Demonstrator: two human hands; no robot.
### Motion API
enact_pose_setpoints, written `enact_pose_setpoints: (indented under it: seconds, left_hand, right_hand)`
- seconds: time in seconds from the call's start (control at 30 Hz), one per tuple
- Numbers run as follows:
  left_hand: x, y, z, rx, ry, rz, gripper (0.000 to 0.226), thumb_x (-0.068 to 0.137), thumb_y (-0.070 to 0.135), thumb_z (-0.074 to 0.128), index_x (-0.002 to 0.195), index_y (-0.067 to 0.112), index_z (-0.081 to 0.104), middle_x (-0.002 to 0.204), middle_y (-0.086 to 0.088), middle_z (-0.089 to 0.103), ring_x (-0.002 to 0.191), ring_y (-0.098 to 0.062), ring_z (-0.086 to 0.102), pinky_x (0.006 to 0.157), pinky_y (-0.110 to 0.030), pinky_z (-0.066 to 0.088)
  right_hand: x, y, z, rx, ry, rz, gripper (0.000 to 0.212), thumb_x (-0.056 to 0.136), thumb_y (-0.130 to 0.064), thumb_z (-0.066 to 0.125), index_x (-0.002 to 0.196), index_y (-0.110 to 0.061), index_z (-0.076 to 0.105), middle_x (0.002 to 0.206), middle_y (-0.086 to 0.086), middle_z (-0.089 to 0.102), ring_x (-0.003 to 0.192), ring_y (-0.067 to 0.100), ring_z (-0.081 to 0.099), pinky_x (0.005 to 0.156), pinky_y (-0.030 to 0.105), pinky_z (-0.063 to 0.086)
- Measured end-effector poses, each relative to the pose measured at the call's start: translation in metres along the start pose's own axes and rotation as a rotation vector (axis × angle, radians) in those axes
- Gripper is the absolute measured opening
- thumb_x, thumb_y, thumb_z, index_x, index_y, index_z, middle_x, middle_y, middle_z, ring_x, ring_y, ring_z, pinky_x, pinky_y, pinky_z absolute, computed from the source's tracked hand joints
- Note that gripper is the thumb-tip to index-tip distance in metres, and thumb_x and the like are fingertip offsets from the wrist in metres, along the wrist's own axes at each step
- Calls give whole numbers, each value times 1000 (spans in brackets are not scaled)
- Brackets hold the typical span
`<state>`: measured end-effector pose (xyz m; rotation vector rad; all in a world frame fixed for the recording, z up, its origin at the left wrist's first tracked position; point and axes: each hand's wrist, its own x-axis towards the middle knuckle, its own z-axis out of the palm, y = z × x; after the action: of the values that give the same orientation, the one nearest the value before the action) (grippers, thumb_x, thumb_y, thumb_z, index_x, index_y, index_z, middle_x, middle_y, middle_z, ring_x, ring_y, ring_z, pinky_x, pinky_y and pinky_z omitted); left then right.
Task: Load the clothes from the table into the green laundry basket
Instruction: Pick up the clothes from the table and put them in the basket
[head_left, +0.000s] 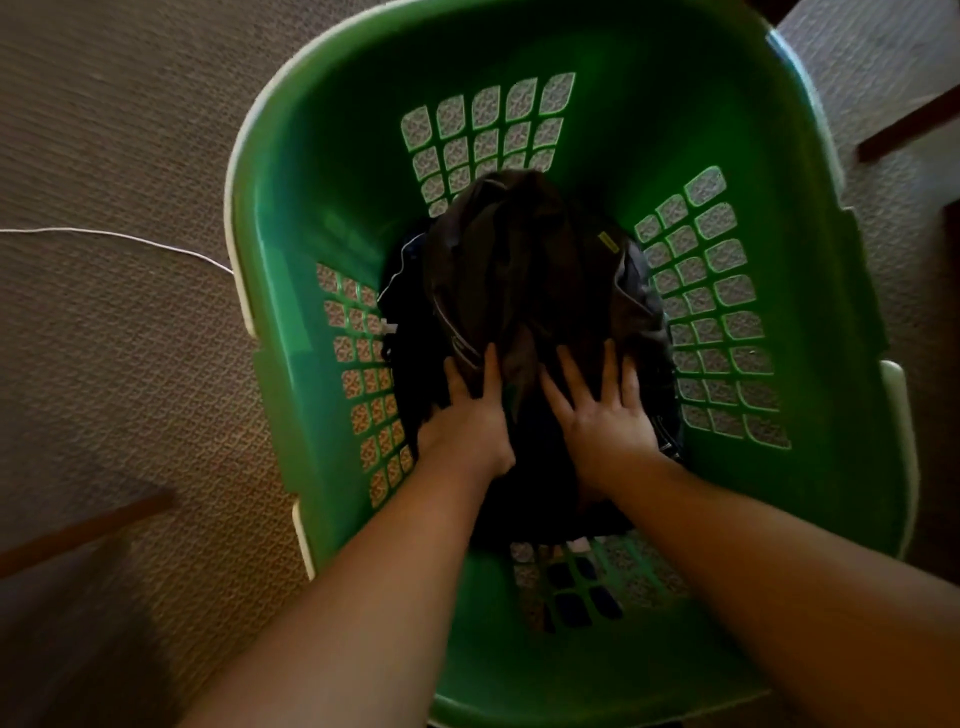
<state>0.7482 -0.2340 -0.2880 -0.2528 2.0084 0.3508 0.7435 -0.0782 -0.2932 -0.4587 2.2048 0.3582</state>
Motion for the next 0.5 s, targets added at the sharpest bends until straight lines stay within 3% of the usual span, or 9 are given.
enact_pose_setpoints:
  seconds: [0.07, 0.23, 0.4, 0.5]
  left_hand:
    - [13, 6, -2, -29, -9, -25, 128, 89, 24, 75, 151, 50, -34, 168, -16, -31, 143, -49, 42, 107, -55, 46]
    - [13, 2, -9, -87, -44, -23, 133, 84, 18, 76, 146, 60, -34, 167, -14, -34, 133, -46, 55, 99, -55, 56]
    - [-28, -4, -23, -77, 138, 53, 120, 82, 23, 78, 160, 49, -10, 171, -14, 12, 143, -47, 43, 107, -56, 50]
    - [-75, -1, -36, -122, 279, 103, 110, 89, 21, 76, 165, 34, -4, 171, -8, 19, 143, -39, 44, 103, -51, 52]
  right_hand:
    - [9, 1, 2, -9, -26, -2, 121, 88, -56, 62, 148, -26, -38, 160, 8, -37, 142, 55, -30, 117, 65, -15]
    - [1, 1, 1, -34, 30, -9, 120, 86, -61, 61, 153, -24, -31, 164, 10, -29, 147, 53, -21, 120, 62, -10]
    - [-39, 7, -22, 78, 60, -26, 122, 86, -56, 67, 154, -26, -29, 168, 8, -19, 152, 44, -14, 123, 58, -3]
    - [-78, 17, -49, 322, 27, -52, 127, 83, -45, 75, 154, -31, -29, 167, 6, -20, 154, 37, -14, 124, 54, 0]
